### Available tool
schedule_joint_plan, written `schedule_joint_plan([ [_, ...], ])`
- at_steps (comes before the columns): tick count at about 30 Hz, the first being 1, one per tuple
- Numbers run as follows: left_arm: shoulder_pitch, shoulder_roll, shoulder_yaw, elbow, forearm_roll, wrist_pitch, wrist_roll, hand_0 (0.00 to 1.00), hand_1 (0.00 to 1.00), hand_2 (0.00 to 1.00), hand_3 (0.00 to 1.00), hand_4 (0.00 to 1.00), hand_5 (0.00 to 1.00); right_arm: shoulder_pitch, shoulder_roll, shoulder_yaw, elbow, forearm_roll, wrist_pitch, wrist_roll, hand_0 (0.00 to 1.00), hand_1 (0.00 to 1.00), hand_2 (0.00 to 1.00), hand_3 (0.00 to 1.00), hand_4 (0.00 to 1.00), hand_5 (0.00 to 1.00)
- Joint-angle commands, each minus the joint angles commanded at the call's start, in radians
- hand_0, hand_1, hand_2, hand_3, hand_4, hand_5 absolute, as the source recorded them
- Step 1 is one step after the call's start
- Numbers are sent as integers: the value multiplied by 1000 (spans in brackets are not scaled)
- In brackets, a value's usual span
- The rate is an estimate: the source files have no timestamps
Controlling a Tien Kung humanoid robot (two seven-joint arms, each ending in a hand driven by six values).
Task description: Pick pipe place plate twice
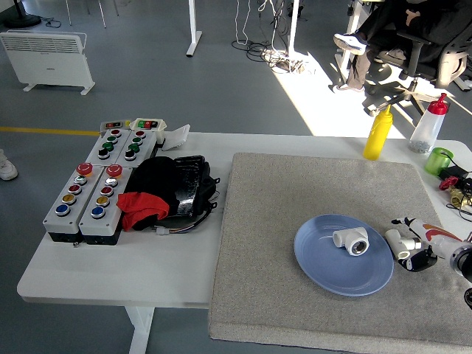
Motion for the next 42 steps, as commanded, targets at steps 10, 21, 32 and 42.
schedule_joint_plan([
  [10, 8, 0, -1, -2, 2, 1, 3, 675, 667, 692, 631, 337, 998, 8, 4, -26, -36, 15, -10, 24, 806, 746, 771, 762, 725, 161],
  [21, 8, 0, -3, -2, 6, 0, 4, 675, 667, 692, 632, 338, 998, -2, 2, -25, -43, 40, -39, 35, 491, 548, 598, 675, 621, 91],
  [32, 1, 0, 1, 0, -2, 1, 0, 675, 668, 694, 633, 338, 998, -15, -13, 24, -22, 41, -46, 34, 428, 514, 584, 664, 604, 89],
  [42, -2, 0, 3, 1, -6, 2, 0, 675, 668, 694, 633, 338, 998, -38, -44, 82, 91, 18, -56, 27, 431, 514, 579, 658, 620, 109],
])
